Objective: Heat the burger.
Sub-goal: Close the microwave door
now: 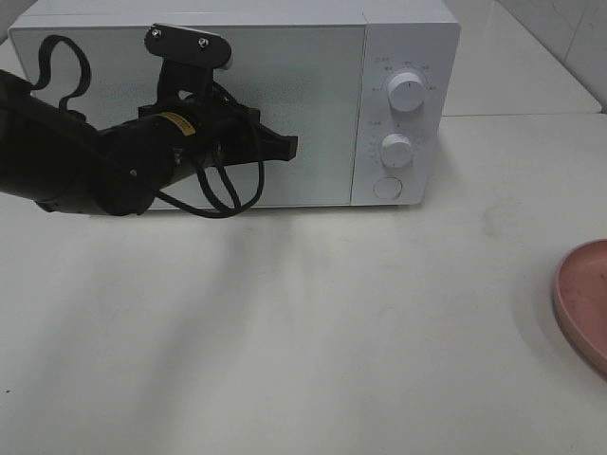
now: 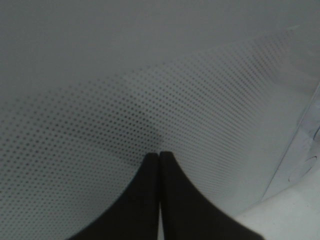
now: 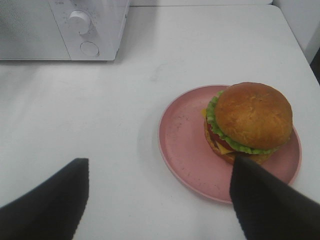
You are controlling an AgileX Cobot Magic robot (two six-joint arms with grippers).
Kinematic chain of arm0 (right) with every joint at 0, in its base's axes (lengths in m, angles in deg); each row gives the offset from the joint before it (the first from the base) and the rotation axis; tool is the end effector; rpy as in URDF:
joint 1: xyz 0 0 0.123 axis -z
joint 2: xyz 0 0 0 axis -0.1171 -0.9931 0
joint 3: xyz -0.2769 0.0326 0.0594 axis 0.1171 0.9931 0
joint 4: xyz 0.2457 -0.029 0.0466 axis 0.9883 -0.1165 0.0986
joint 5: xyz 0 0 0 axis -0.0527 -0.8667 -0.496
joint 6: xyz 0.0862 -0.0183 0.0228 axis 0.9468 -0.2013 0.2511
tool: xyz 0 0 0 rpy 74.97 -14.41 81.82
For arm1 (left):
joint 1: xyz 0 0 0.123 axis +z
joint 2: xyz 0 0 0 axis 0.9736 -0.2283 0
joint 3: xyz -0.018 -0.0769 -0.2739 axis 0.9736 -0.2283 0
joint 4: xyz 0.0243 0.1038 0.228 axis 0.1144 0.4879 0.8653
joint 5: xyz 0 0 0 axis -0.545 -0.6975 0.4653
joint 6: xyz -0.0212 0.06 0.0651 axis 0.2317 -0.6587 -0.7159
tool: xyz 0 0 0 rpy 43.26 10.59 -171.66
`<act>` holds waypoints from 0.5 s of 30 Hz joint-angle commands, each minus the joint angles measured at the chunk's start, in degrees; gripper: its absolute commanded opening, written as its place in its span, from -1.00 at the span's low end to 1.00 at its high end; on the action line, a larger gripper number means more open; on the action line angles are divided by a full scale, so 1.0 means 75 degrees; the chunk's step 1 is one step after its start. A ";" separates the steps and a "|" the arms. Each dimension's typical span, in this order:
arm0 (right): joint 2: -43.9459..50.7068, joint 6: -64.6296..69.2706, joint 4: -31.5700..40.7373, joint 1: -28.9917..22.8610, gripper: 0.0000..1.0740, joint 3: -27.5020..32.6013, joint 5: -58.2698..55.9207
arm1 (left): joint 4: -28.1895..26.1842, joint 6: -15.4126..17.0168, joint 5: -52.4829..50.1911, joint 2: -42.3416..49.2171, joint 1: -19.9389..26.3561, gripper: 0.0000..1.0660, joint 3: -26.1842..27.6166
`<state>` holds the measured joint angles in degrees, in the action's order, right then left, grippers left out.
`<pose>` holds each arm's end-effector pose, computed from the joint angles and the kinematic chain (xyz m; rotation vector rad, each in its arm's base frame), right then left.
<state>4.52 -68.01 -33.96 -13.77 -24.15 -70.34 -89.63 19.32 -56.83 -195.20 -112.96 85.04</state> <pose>-0.0053 -0.0064 0.2804 -0.0141 2.0182 0.0608 0.3413 -0.2271 0.1586 0.3870 1.8691 -0.2925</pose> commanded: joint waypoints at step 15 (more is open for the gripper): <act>0.0199 -0.0061 0.0015 0.0046 0.40 -0.0008 0.0069 | -0.0222 -0.0084 0.1421 0.1895 -0.0359 -0.81 -0.1406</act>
<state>4.52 -68.01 -33.96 -13.77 -24.15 -70.34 -93.18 18.97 -52.53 -184.08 -115.25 75.82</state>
